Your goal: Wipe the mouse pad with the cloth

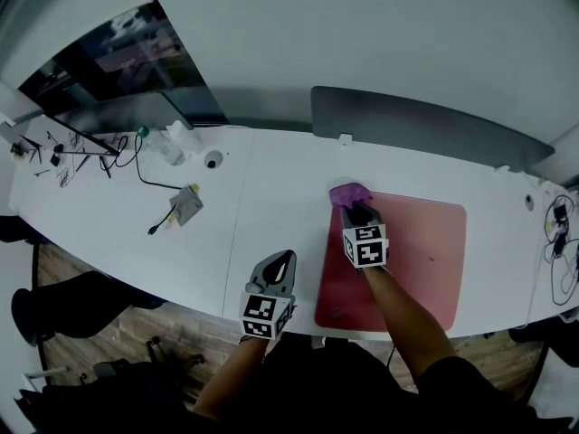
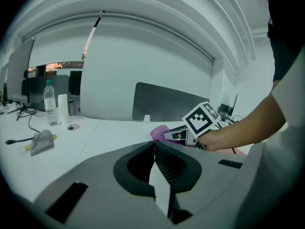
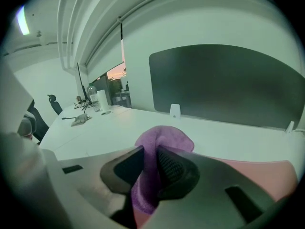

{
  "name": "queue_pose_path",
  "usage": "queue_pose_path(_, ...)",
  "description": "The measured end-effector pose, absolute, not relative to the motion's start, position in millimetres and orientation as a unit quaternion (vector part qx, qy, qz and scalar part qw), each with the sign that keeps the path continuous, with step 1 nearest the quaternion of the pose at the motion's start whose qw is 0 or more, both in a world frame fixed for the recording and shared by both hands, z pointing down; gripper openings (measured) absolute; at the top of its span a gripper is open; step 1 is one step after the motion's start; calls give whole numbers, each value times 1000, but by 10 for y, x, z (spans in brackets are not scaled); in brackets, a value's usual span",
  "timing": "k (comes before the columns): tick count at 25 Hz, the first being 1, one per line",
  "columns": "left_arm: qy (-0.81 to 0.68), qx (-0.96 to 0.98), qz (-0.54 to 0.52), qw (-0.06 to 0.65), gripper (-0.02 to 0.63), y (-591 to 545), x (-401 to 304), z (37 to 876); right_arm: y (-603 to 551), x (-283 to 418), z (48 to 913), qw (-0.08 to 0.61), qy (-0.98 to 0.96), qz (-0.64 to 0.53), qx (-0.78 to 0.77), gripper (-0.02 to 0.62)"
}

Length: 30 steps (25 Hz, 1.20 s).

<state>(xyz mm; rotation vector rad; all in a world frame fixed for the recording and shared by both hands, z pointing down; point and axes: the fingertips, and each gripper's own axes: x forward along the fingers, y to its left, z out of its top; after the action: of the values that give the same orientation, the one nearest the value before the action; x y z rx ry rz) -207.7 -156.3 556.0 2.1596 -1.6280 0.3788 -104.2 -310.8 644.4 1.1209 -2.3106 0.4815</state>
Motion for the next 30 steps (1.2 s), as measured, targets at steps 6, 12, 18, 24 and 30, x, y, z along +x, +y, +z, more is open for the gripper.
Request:
queue_pose_path(6, -576, 780, 135, 203, 21, -1623, -1986, 5575, -3178, -820, 6501, 281, -837, 178, 435, 91)
queue_pose_path(12, -563, 789, 136, 207, 21, -1662, -1831, 5604, -3247, -497, 6517, 287, -817, 187, 465, 89)
queue_pose_path(18, -551, 797, 135, 205, 21, -1703, -1684, 5606, -3257, -129, 6538, 291, -797, 192, 493, 89)
queue_pose_path(24, -538, 807, 135, 205, 21, -1751, -1533, 5607, -3252, 277, 6545, 301, -777, 191, 519, 90)
queue_pose_path(30, -525, 815, 141, 202, 21, -1747, -1371, 5609, -3243, 774, 6561, 306, -751, 196, 551, 91)
